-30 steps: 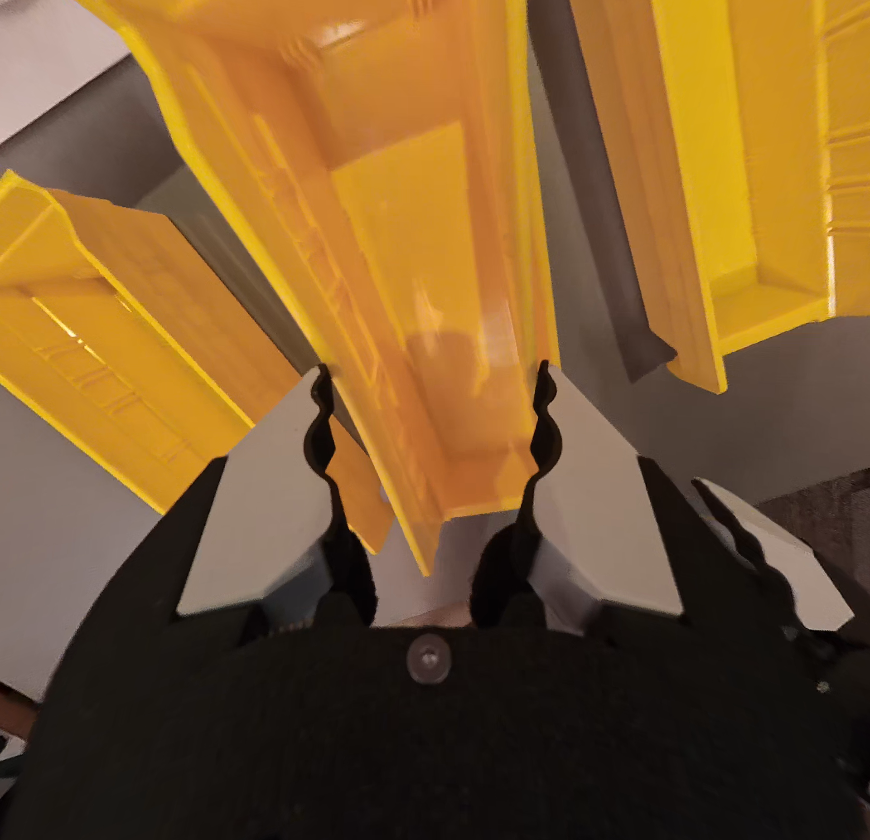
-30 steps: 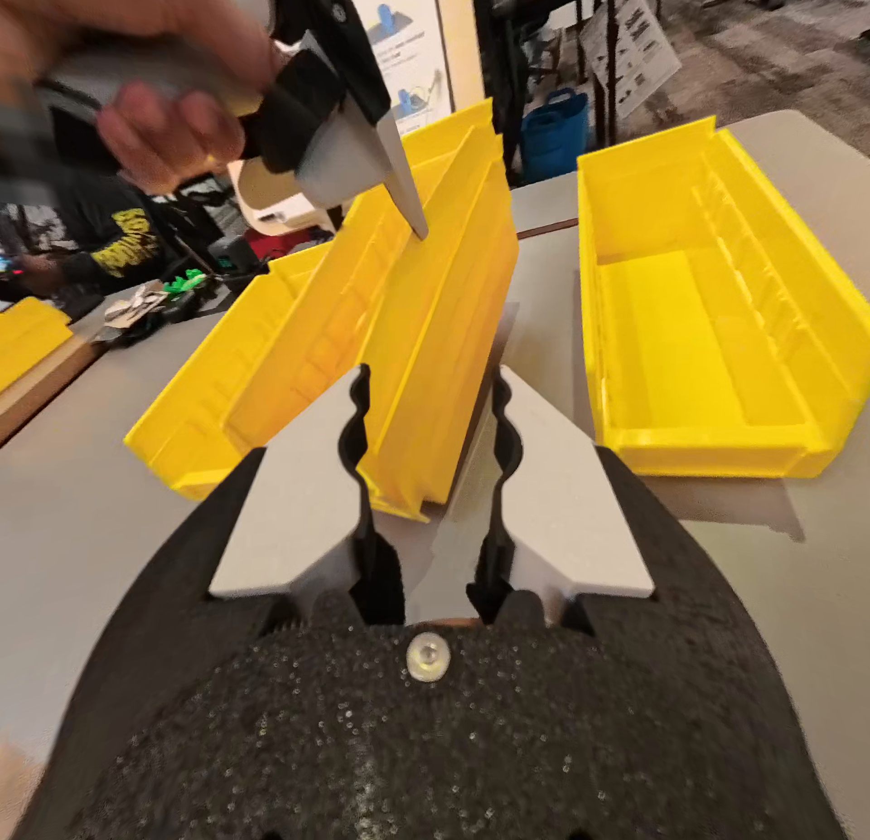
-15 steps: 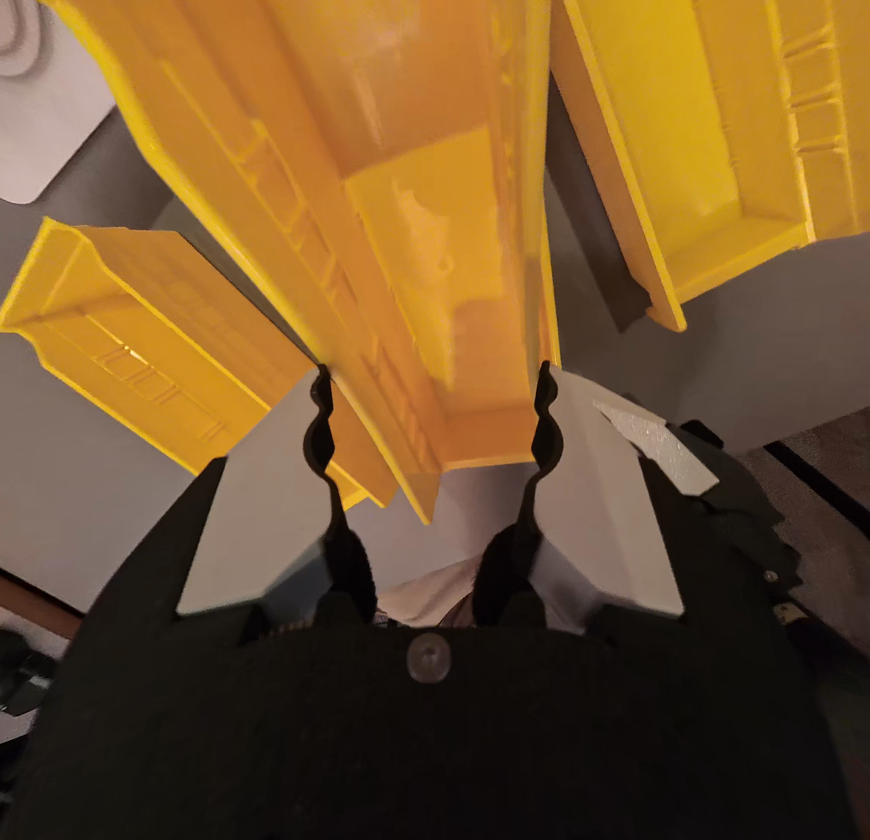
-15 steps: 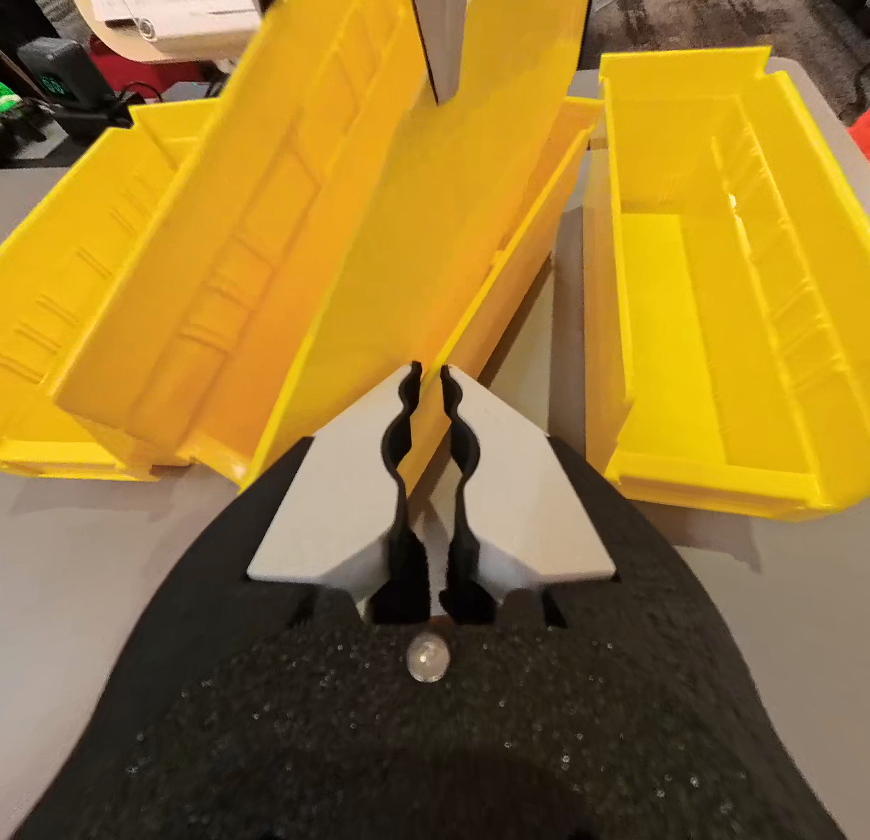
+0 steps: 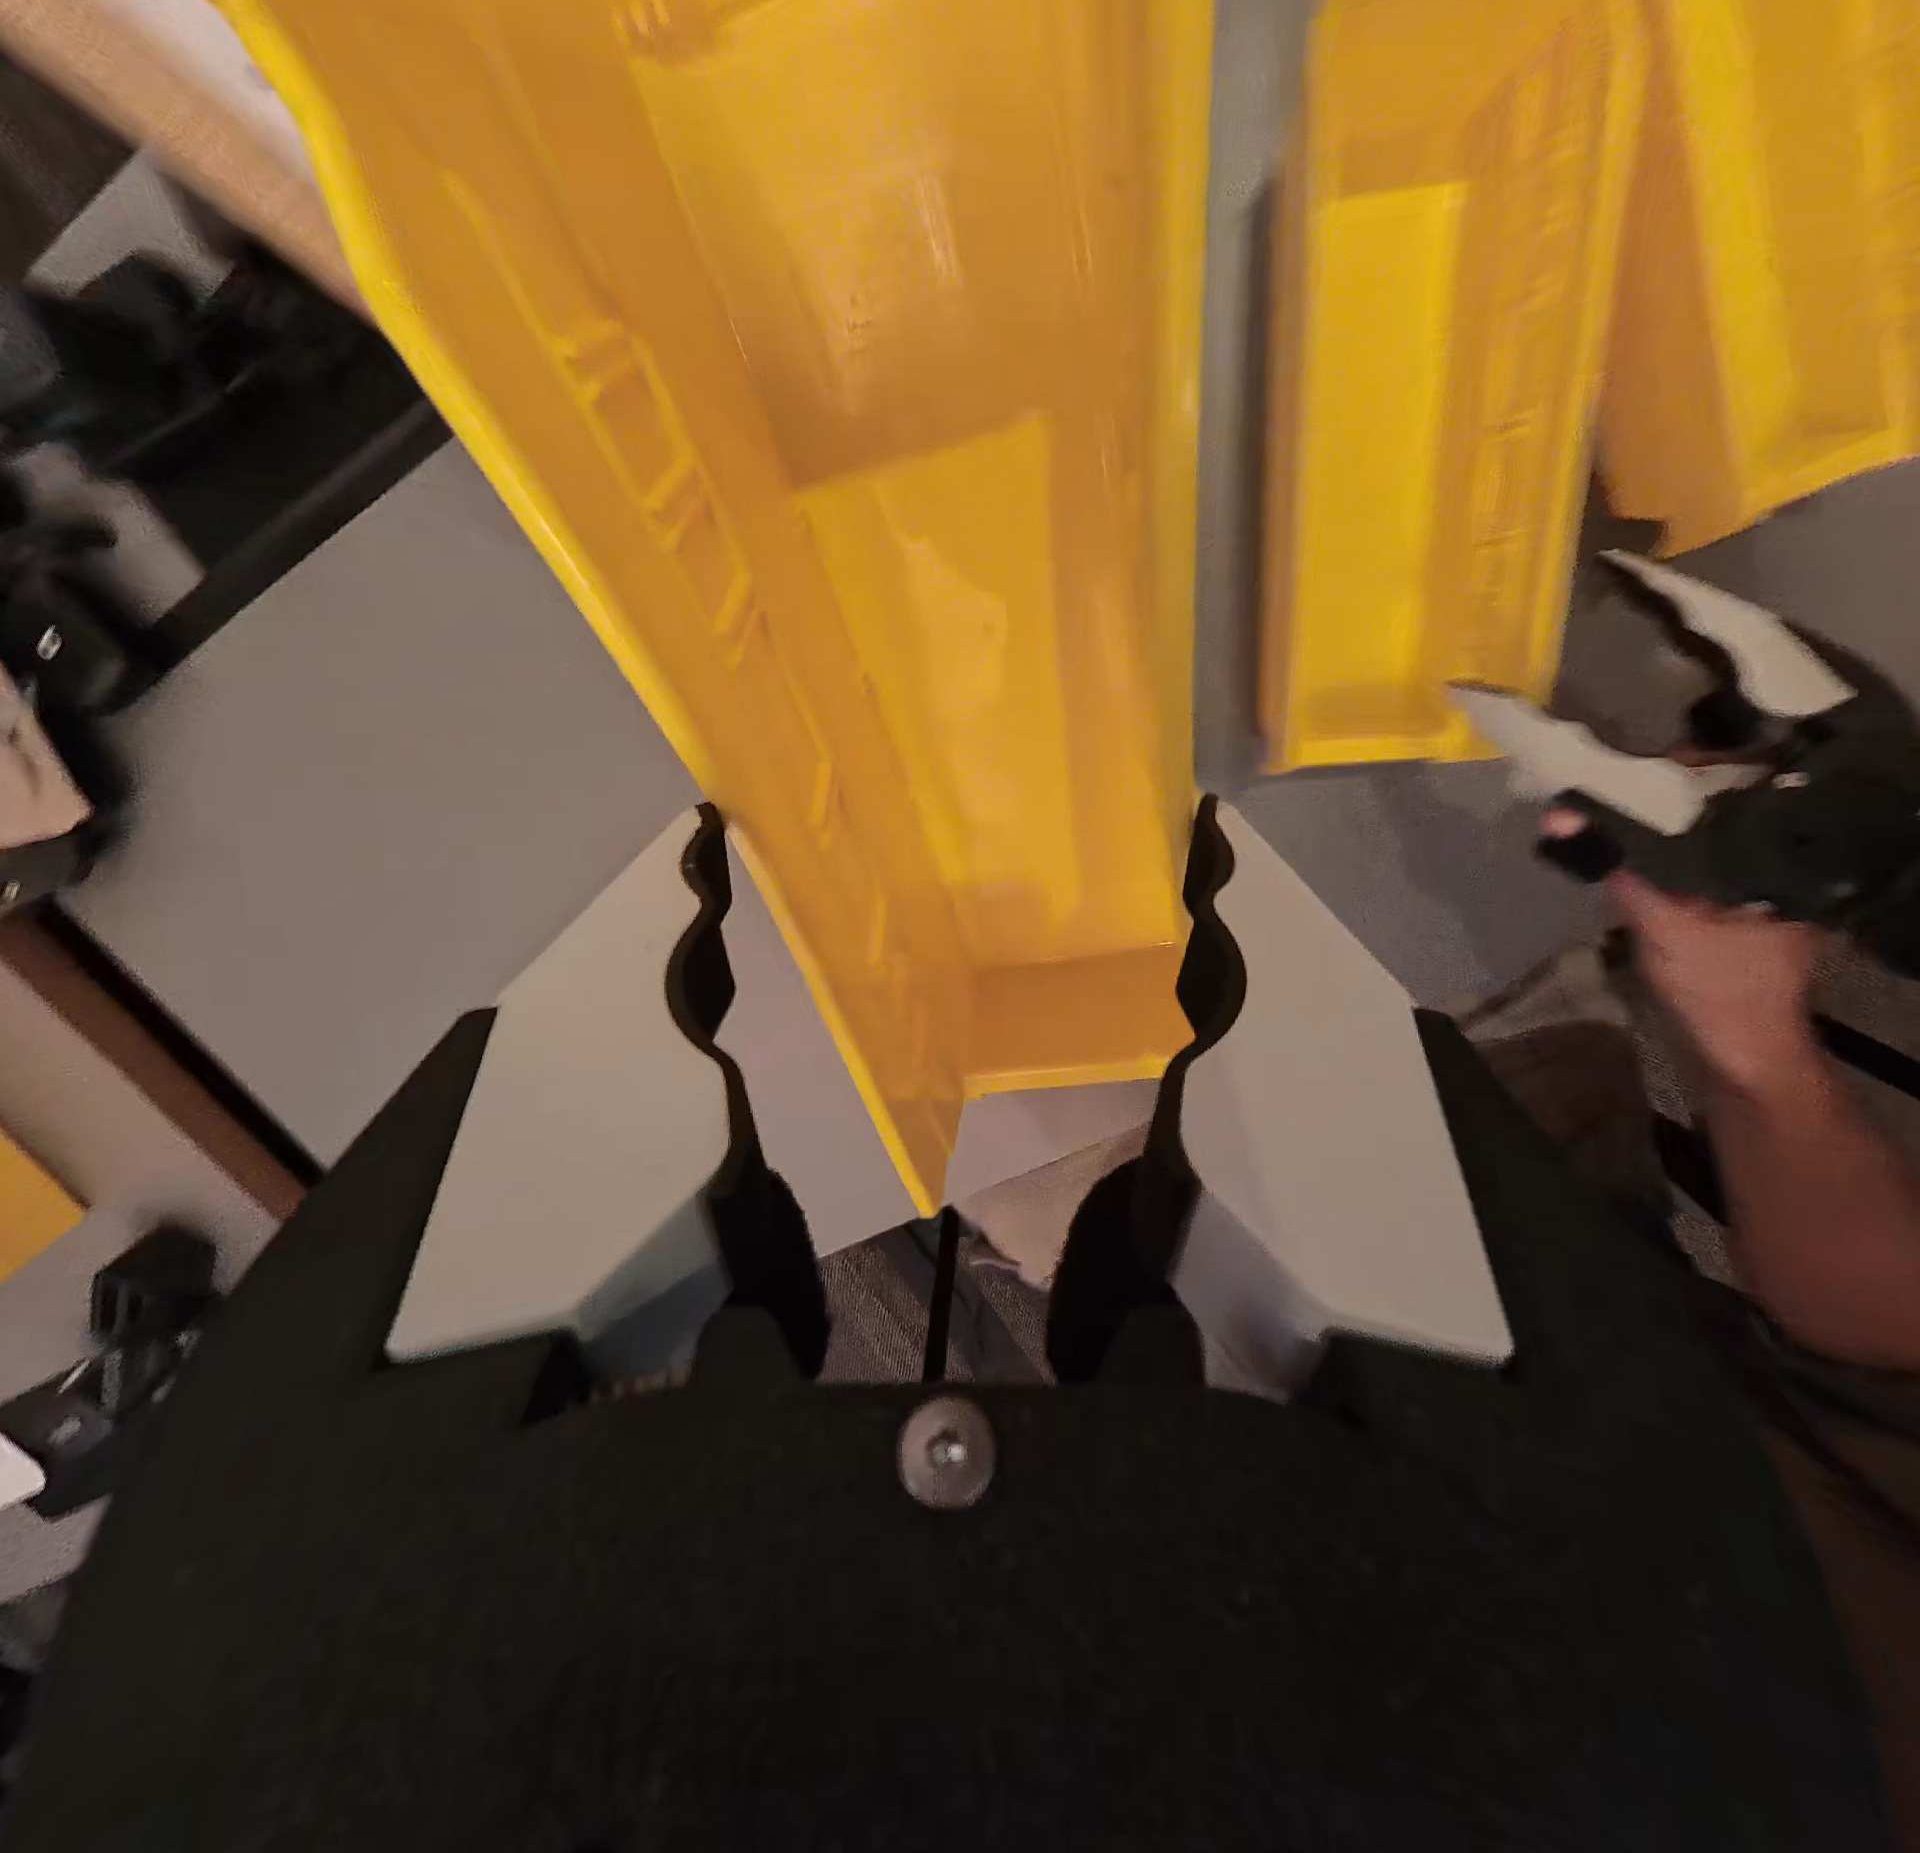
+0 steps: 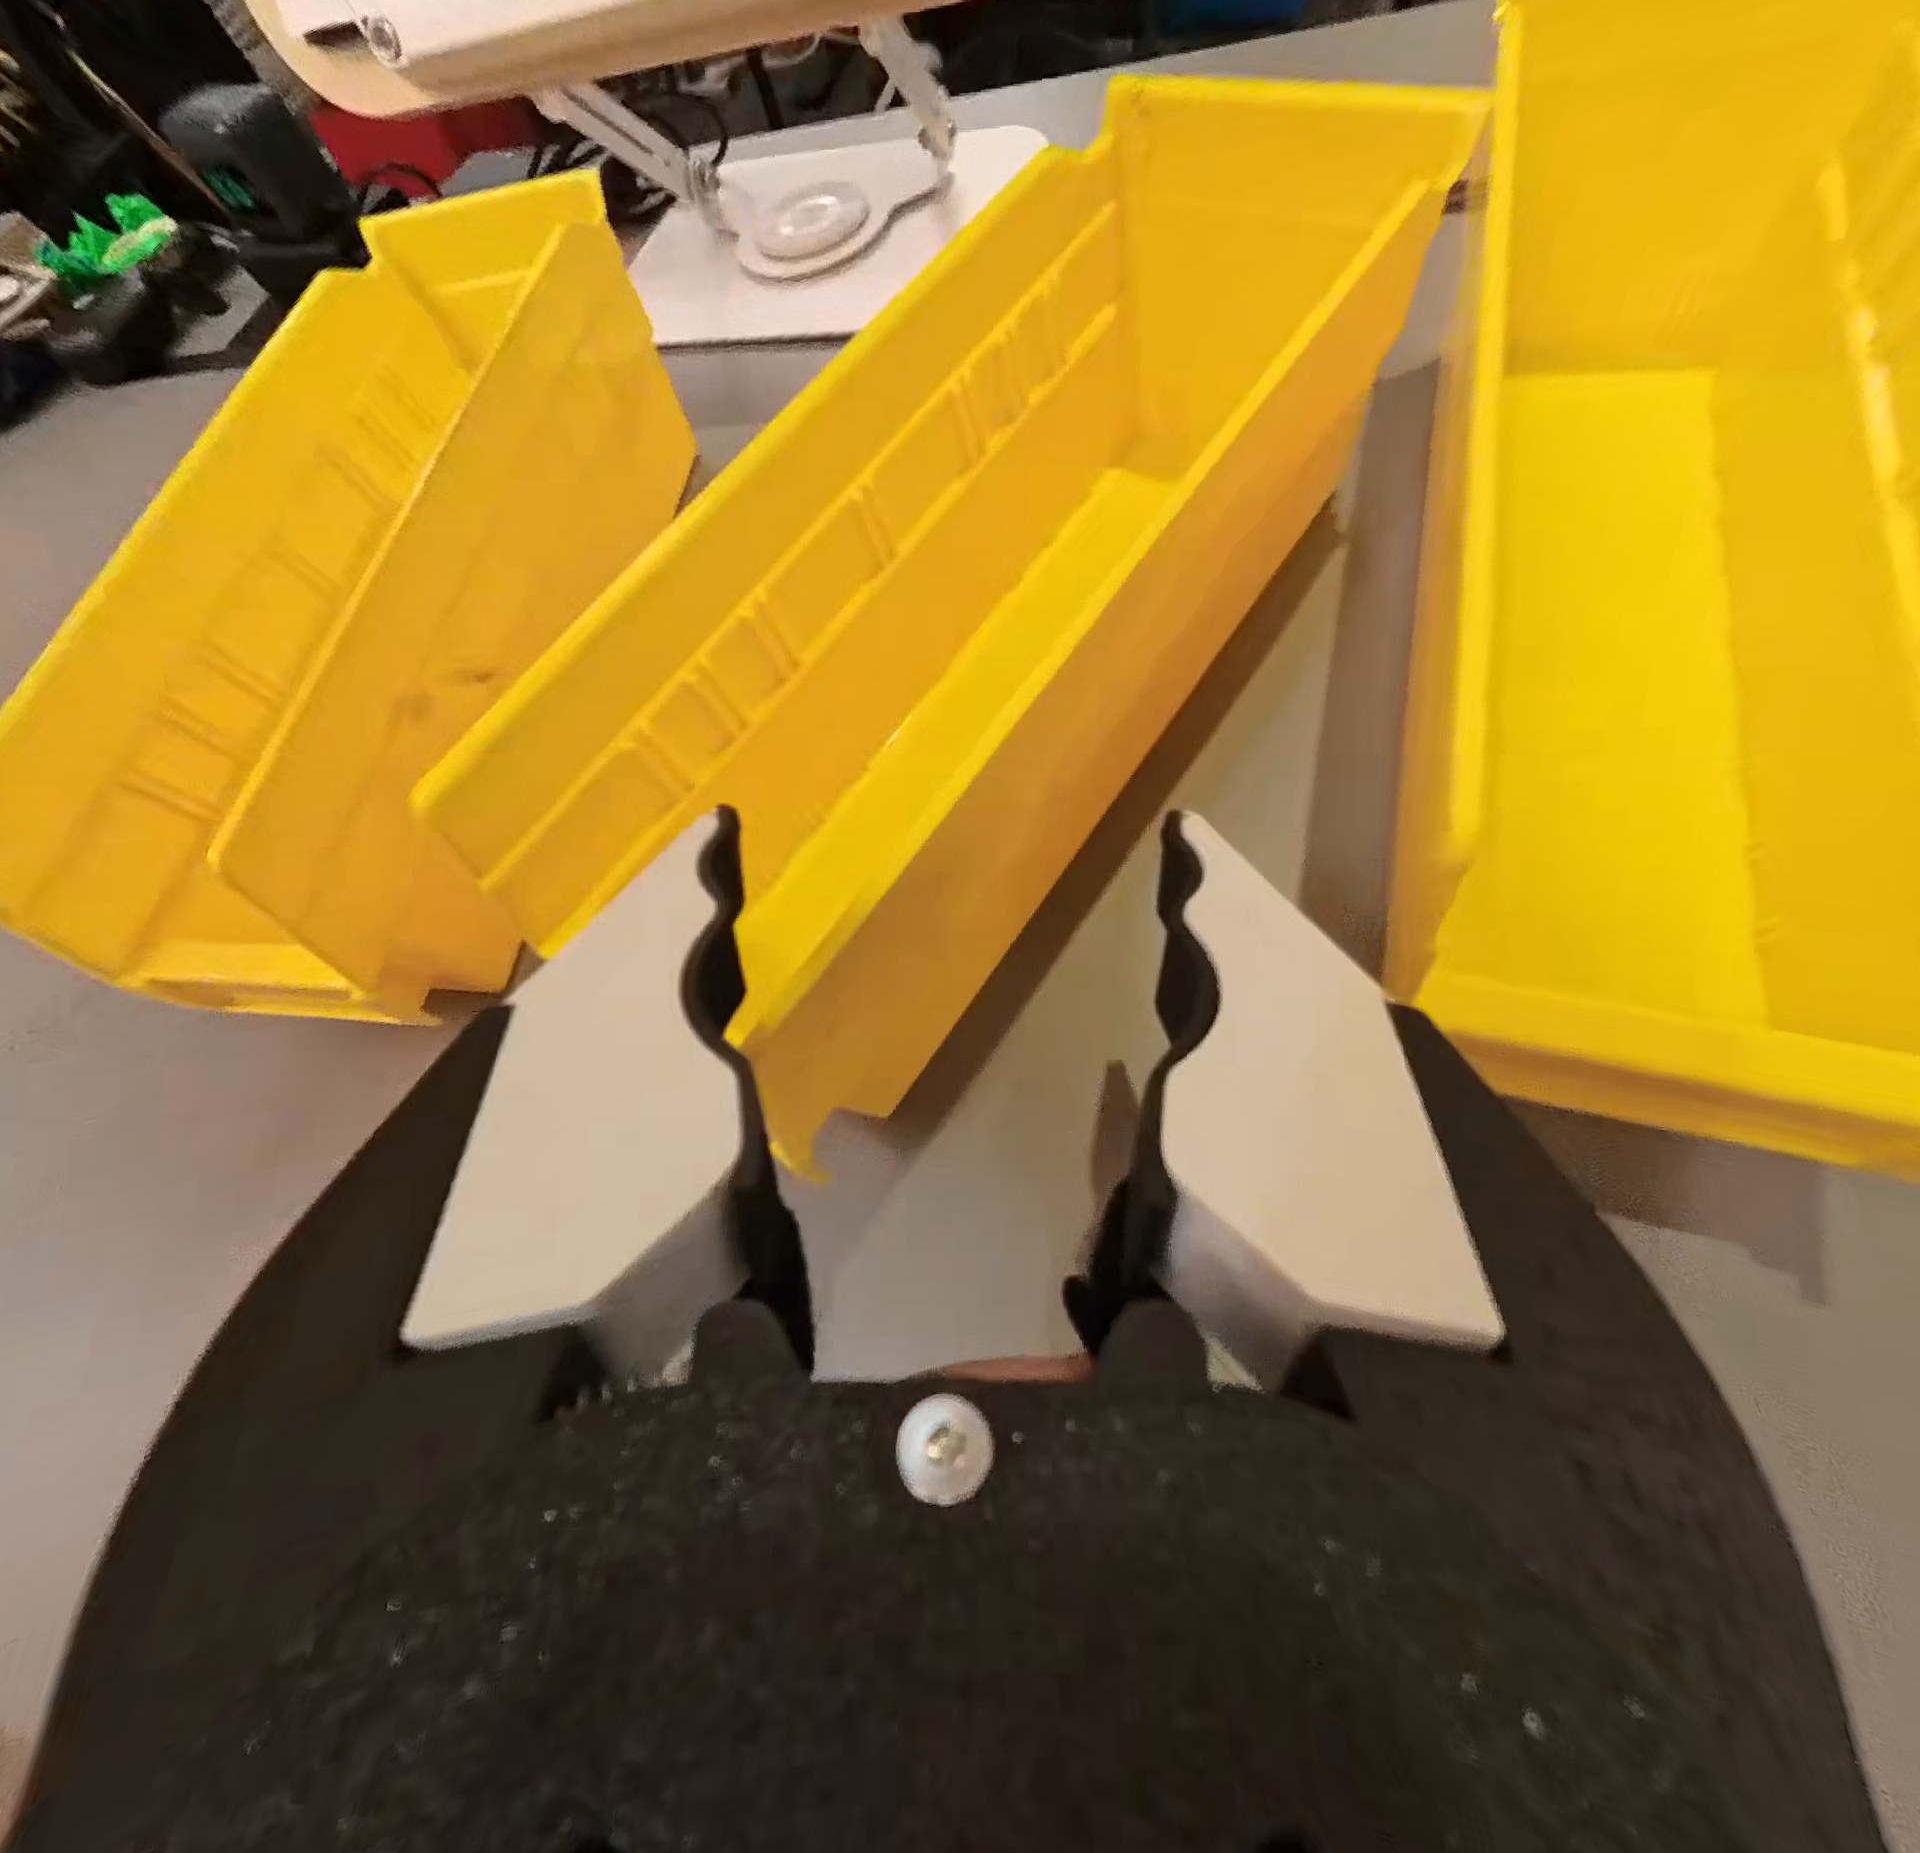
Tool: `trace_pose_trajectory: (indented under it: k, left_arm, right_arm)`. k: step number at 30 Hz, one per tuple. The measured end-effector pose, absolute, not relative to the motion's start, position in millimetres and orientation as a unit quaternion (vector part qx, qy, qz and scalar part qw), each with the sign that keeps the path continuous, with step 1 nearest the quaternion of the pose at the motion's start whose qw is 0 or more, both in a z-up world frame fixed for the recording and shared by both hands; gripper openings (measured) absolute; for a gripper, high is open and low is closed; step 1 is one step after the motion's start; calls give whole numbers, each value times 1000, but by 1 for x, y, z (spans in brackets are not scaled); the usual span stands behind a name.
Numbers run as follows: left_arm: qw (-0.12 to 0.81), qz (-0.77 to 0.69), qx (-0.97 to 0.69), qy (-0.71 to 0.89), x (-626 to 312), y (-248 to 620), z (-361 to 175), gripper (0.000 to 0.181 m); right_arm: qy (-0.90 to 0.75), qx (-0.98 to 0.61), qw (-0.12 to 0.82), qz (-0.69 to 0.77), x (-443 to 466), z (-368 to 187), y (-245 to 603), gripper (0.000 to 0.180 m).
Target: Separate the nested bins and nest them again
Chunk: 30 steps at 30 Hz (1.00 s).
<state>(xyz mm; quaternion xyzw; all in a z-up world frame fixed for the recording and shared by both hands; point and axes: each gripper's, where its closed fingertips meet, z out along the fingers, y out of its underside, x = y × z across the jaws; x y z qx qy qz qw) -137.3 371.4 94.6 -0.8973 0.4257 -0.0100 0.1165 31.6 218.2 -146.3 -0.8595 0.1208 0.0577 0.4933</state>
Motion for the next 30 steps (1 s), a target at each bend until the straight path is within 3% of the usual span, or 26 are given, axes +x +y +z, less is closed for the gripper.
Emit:
trace_pose_trajectory:
  k: [3, 4, 7, 10, 14, 21, 30]
  left_arm:
    - [112, 1, -923, 368, -229, 405, 62, 87]
    - [103, 2, -932, 346, -259, 413, 41, 87]
    - [64, -11, -951, 303, -323, 427, -32, 86]
    - [57, -18, -954, 293, -352, 434, -91, 87]
    - [61, -11, -956, 286, -365, 430, -140, 88]
    - [137, -8, -969, 204, -369, 444, -142, 93]
    - [172, -19, -955, 240, -353, 435, -143, 101]
  right_arm:
    - [91, -884, 454, 58, 18, -168, 218, 60]
    - [87, -880, 462, 72, 13, -166, 219, 42]
    - [42, -892, 449, 26, 17, -167, 218, 30]
    - [58, -891, 448, 43, 25, -170, 216, 5]
    - [86, -879, 461, 82, 22, -169, 222, 5]
    - [104, -876, 471, 7, 25, -167, 232, 4]
    - [132, -864, 485, -40, 33, -166, 230, 4]
